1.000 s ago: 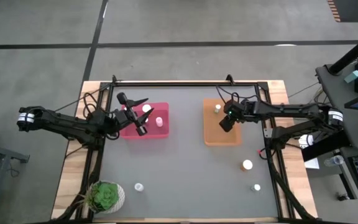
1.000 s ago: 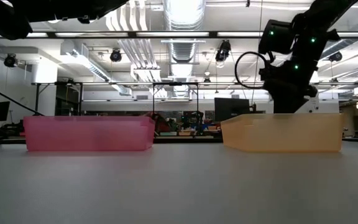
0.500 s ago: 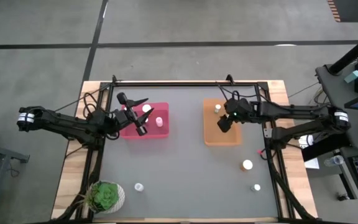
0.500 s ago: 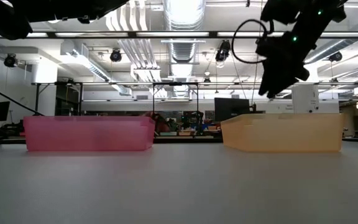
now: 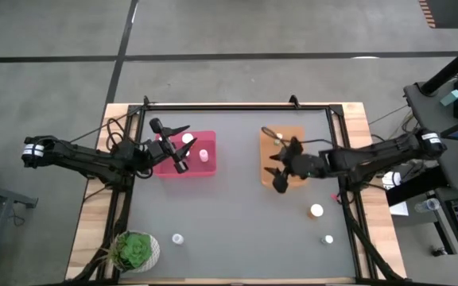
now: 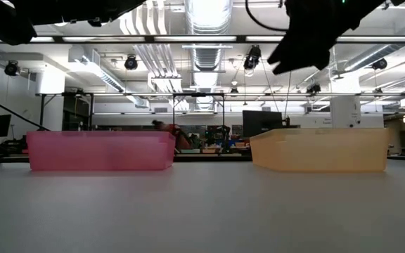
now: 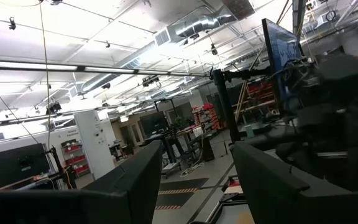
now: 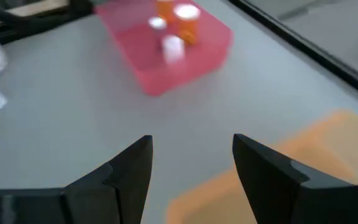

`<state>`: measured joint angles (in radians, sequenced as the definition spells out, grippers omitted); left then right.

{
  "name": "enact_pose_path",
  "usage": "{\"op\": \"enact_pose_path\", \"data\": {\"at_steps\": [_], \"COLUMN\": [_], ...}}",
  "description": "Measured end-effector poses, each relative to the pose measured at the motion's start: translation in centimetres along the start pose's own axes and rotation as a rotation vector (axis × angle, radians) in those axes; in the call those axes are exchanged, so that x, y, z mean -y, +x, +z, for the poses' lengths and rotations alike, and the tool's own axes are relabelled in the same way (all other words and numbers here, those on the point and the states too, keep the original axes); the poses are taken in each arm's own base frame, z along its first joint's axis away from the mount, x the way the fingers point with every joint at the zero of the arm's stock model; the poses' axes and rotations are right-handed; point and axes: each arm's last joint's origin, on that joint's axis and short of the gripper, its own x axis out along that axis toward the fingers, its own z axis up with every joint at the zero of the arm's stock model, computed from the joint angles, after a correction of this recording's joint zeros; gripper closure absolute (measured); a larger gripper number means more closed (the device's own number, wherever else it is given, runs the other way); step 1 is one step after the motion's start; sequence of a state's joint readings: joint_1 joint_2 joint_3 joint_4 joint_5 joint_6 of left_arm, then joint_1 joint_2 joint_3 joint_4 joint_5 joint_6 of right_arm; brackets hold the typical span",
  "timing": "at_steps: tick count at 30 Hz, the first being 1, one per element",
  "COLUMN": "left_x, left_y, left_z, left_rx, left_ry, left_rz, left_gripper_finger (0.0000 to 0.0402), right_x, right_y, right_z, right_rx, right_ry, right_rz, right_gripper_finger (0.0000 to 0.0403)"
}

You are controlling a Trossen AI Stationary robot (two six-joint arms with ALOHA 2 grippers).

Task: Pick and place medicine bottles into bin by pill shape (circle, oval)
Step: Put the white pill into the orange bin

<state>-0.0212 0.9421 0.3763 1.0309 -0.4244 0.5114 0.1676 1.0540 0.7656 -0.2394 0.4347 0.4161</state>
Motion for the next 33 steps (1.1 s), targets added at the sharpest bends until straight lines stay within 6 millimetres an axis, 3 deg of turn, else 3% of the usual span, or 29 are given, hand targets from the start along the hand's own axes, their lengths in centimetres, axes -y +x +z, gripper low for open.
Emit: {"op": "enact_pose_path", "data": {"at_steps": [10, 15, 23, 33], "left_x": [0.0, 0.1, 0.5, 0.7], "left_y": [-0.1, -0.1, -0.4, -0.3], "left_z": [-0.1, -0.2, -1.2, -1.2], "left_rx": [-0.004, -0.010, -0.085, -0.094], "left_ry": [-0.017, -0.123, -0.264, -0.413], "left_rz": [-0.003, -0.005, -0.033, -0.081], "left_gripper_finger": [0.0217, 0.0217, 0.0217, 0.0217], "right_x": [-5.1, -6.1, -5.3, -2.4], "right_y": [0.6, 0.7, 0.0, -1.9], "right_z": [0.4, 0.7, 0.1, -1.9], "right_rx": [0.229, 0.305, 0.335, 0.469], "right_ry": [-0.309, -0.437, -0.544, -0.535], "right_rz": [0.229, 0.420, 0.422, 0.409], "right_gripper_finger": [0.0188, 0.0188, 0.0188, 0.0188]}}
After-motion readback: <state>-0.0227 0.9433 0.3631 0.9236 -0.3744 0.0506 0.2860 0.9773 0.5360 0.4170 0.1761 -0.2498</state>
